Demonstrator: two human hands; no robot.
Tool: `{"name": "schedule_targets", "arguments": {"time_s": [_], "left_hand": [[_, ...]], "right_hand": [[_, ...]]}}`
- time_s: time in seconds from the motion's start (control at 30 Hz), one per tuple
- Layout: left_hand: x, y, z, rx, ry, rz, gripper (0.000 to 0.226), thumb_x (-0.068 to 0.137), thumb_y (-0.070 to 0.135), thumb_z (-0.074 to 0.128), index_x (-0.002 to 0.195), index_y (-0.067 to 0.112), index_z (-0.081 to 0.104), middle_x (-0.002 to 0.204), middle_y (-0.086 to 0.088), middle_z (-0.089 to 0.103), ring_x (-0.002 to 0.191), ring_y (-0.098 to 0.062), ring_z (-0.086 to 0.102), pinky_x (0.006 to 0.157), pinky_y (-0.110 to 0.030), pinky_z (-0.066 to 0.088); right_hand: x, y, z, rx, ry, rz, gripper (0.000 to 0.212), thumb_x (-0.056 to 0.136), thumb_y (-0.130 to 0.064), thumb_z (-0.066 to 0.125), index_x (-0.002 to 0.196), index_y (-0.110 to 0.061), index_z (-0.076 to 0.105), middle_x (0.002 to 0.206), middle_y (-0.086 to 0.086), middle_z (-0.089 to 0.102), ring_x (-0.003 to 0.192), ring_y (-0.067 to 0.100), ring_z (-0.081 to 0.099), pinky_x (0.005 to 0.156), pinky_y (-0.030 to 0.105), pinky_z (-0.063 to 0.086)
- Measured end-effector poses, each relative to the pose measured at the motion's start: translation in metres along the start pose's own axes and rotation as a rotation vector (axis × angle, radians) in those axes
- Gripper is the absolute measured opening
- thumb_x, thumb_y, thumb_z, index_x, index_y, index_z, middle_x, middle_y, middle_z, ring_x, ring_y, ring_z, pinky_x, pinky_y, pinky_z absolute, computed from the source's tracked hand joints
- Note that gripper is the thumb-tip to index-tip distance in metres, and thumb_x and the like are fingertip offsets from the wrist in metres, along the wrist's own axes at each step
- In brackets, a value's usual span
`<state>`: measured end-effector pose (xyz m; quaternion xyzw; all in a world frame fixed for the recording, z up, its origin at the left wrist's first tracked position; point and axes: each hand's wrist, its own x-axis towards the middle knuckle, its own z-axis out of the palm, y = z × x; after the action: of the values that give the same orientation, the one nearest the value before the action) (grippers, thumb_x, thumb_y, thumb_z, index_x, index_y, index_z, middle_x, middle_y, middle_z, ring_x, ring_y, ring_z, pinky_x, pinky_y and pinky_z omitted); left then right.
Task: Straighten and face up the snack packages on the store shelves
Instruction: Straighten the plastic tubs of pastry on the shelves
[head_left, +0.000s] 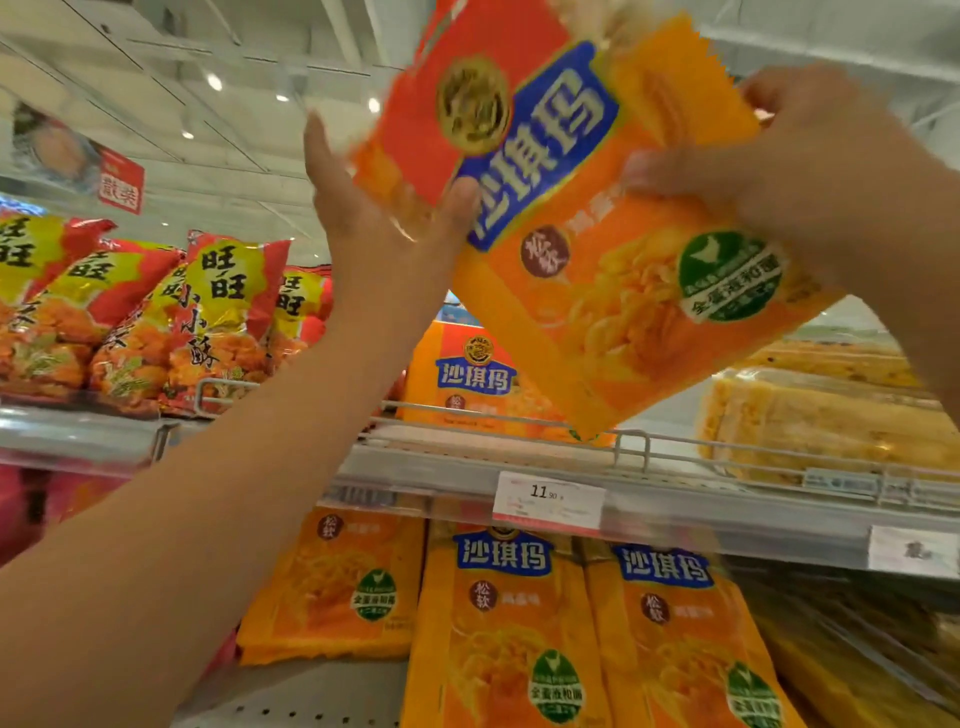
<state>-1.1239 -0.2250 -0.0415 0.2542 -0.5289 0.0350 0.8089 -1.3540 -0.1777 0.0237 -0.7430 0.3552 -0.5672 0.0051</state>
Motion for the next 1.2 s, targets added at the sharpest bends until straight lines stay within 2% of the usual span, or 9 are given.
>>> {"name": "schedule_targets", "arguments": {"time_s": [0.07, 0.17, 0.33, 0.5, 0.67, 0.77, 0.97, 1.1, 1.2], "left_hand": [[-0.013, 0.012, 0.003, -0.187, 0.027, -0.236, 0.107, 0.075, 0.049, 0.076, 0.151, 0.026, 0.006, 0.151, -0.010, 0.034, 0.132, -0.021, 0.047, 0.105, -0.046, 0.046], [-0.043, 0.016, -0.009, -0.447, -0.193, -0.335, 0.075, 0.080, 0.041, 0.072, 0.143, 0.019, 0.036, 0.129, -0.010, 0.063, 0.112, -0.029, 0.065, 0.089, -0.052, 0.055], [-0.101, -0.004, -0.057, -0.346, -0.268, -0.440, 0.054, 0.075, 0.024, 0.078, 0.124, 0.027, 0.055, 0.108, -0.005, 0.074, 0.091, -0.027, 0.073, 0.066, -0.040, 0.059], [-0.132, -0.022, -0.125, -0.286, -0.358, -0.583, 0.072, 0.064, 0.027, 0.089, 0.126, 0.032, 0.053, 0.107, -0.004, 0.074, 0.090, -0.028, 0.073, 0.063, -0.040, 0.059], [-0.158, -0.036, -0.196, -0.176, -0.396, -0.703, 0.081, 0.058, 0.041, 0.089, 0.129, 0.043, 0.050, 0.107, 0.005, 0.074, 0.091, -0.020, 0.073, 0.061, -0.033, 0.058], [-0.168, -0.043, -0.230, -0.082, -0.363, -0.777, 0.096, 0.048, 0.056, 0.089, 0.132, 0.046, 0.044, 0.108, 0.009, 0.073, 0.094, -0.019, 0.073, 0.066, -0.042, 0.060], [-0.226, -0.054, -0.278, 0.008, -0.377, -0.869, 0.096, 0.043, 0.073, 0.084, 0.126, 0.059, 0.037, 0.116, 0.014, 0.069, 0.094, -0.013, 0.072, 0.071, -0.042, 0.060], [-0.264, -0.062, -0.295, 0.033, -0.381, -0.938, 0.100, 0.038, 0.069, 0.088, 0.125, 0.053, 0.043, 0.113, 0.018, 0.069, 0.092, -0.011, 0.072, 0.063, -0.029, 0.060], [-0.279, -0.072, -0.292, 0.052, -0.377, -0.973, 0.096, 0.038, 0.062, 0.090, 0.124, 0.048, 0.050, 0.111, 0.012, 0.070, 0.091, -0.014, 0.073, 0.064, -0.029, 0.059]], "right_hand": [[-0.016, 0.001, -0.002, 0.237, -0.047, 0.091, 0.070, 0.040, -0.058, 0.087, 0.100, -0.027, 0.068, 0.081, -0.006, 0.076, 0.064, 0.020, 0.074, 0.047, 0.035, 0.057], [-0.050, 0.018, 0.004, 0.465, -0.107, 0.217, 0.073, 0.045, -0.047, 0.093, 0.108, -0.020, 0.069, 0.090, 0.006, 0.077, 0.075, 0.032, 0.074, 0.063, 0.053, 0.059], [-0.123, 0.058, 0.062, 0.670, -0.144, 0.436, 0.074, 0.047, -0.042, 0.092, 0.113, -0.024, 0.064, 0.093, 0.007, 0.077, 0.076, 0.031, 0.074, 0.065, 0.051, 0.058], [-0.198, 0.062, 0.124, 0.857, -0.183, 0.604, 0.062, 0.050, -0.041, 0.094, 0.106, -0.034, 0.067, 0.102, 0.009, 0.075, 0.087, 0.034, 0.073, 0.072, 0.055, 0.058], [-0.256, 0.041, 0.178, 0.813, -0.128, 0.746, 0.071, 0.039, -0.048, 0.094, 0.103, -0.037, 0.067, 0.096, 0.007, 0.076, 0.083, 0.033, 0.074, 0.074, 0.053, 0.058], [-0.280, 0.023, 0.207, 0.801, -0.091, 0.784, 0.063, 0.041, -0.041, 0.095, 0.098, -0.035, 0.070, 0.092, 0.005, 0.077, 0.080, 0.030, 0.074, 0.069, 0.049, 0.060], [-0.306, 0.010, 0.239, 0.824, -0.001, 0.892, 0.055, 0.046, -0.040, 0.090, 0.096, -0.037, 0.067, 0.096, 0.005, 0.076, 0.083, 0.031, 0.074, 0.077, 0.053, 0.058], [-0.330, 0.021, 0.246, 0.840, -0.021, 1.003, 0.062, 0.047, -0.036, 0.091, 0.103, -0.031, 0.066, 0.093, 0.006, 0.077, 0.081, 0.030, 0.074, 0.063, 0.045, 0.061], [-0.346, 0.034, 0.252, 0.791, -0.029, 1.060, 0.063, 0.046, -0.038, 0.089, 0.104, -0.025, 0.066, 0.088, 0.004, 0.077, 0.077, 0.027, 0.075, 0.060, 0.039, 0.061]]}}
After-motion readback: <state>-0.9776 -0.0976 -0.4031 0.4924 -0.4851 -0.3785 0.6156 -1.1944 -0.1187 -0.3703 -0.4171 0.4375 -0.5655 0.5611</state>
